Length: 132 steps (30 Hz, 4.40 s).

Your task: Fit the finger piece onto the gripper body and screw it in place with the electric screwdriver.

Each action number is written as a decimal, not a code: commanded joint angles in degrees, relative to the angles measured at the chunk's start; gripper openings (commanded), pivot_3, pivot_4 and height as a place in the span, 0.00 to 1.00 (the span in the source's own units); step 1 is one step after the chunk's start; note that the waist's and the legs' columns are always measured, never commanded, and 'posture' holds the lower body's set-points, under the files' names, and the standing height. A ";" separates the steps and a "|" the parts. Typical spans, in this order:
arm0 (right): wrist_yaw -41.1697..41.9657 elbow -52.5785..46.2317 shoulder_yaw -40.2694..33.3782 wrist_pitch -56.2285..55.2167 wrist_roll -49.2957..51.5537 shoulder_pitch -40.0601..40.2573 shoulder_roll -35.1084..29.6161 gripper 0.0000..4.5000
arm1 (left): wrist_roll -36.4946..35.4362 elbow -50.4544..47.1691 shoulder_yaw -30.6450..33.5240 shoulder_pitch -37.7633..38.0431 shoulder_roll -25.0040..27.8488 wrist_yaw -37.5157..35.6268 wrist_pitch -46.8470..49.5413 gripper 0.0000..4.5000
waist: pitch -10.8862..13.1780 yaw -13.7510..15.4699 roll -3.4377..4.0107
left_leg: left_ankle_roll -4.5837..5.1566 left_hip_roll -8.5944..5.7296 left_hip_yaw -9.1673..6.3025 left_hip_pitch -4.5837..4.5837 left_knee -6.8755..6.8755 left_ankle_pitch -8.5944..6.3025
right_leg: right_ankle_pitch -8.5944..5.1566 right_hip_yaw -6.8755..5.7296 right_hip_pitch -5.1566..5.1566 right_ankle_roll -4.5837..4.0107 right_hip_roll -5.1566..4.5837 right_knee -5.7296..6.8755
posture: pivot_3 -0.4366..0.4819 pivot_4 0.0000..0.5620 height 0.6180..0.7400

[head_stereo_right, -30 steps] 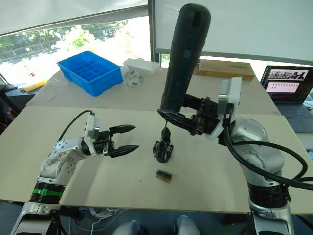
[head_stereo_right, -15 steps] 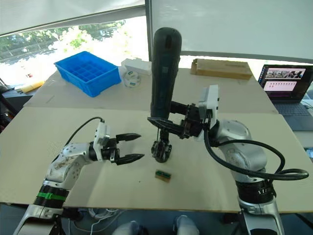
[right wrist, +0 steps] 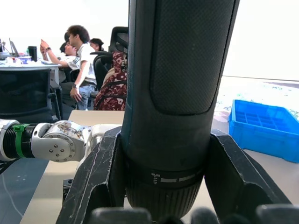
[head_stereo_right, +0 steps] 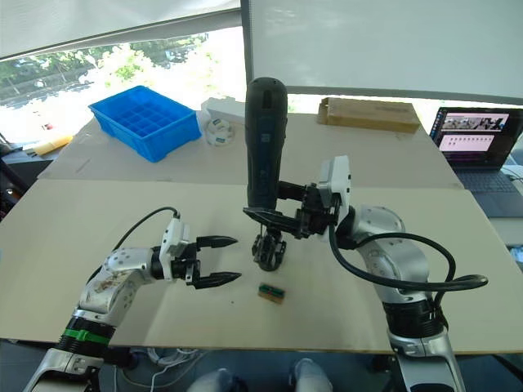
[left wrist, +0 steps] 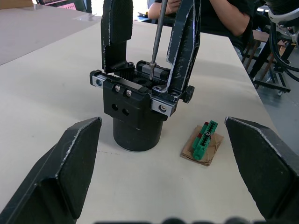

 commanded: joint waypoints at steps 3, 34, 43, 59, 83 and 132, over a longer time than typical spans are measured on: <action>0.12 -2.19 -1.50 -1.84 1.33 -1.77 0.70 0.43 | 0.43 0.27 0.02 0.47 -0.11 -0.83 -2.22 1.00 | 0.00 -0.04 0.00 | 0.00 0.00 0.00 0.00 0.00 0.00 | 0.00 0.00 0.00 0.00 0.00 0.00 | 0.48 0.27 1.00; 0.79 -2.31 -1.73 0.15 3.65 -1.26 -0.61 0.43 | 1.96 1.27 -0.92 2.01 -0.87 -1.68 -4.68 1.00 | 0.00 -0.10 0.00 | 0.00 0.00 0.00 0.00 0.00 0.00 | 0.01 0.00 -0.01 -0.01 -0.02 0.01 | 0.48 0.27 1.00; 1.14 -1.66 -1.42 -1.17 2.20 0.23 -0.60 0.43 | 1.86 0.77 -1.16 1.90 -0.84 -1.51 -4.27 1.00 | 0.00 -0.09 0.00 | 0.00 0.00 0.00 0.00 0.00 0.00 | 0.01 0.00 -0.01 -0.01 -0.03 0.01 | 0.48 0.27 1.00; 1.61 -0.02 -1.56 -2.71 0.57 0.16 0.10 0.43 | 1.82 0.72 -1.37 1.66 -0.85 -1.46 -4.04 1.00 | 0.00 -0.08 0.00 | 0.00 0.00 -0.01 0.00 0.00 0.00 | 0.01 0.00 -0.01 -0.01 -0.03 0.01 | 0.48 0.27 1.00; 1.11 -1.66 -0.76 -2.39 0.68 -0.09 0.86 0.43 | 10.08 10.16 -6.16 -4.66 -5.92 3.81 -6.48 1.00 | 0.01 0.04 0.01 | 0.01 -0.01 0.00 -0.01 0.00 0.00 | 0.01 0.00 -0.01 -0.01 -0.02 0.00 | 0.48 0.27 1.00; -0.74 -3.32 0.67 -1.52 -0.54 1.21 -0.17 0.43 | 15.22 21.20 -8.09 -10.35 -13.84 5.41 -10.31 0.52 | 0.01 -0.03 -0.01 | 0.02 -0.01 -0.02 -0.01 0.01 -0.01 | 0.02 -0.01 -0.01 -0.01 -0.03 0.01 | 0.48 0.27 1.00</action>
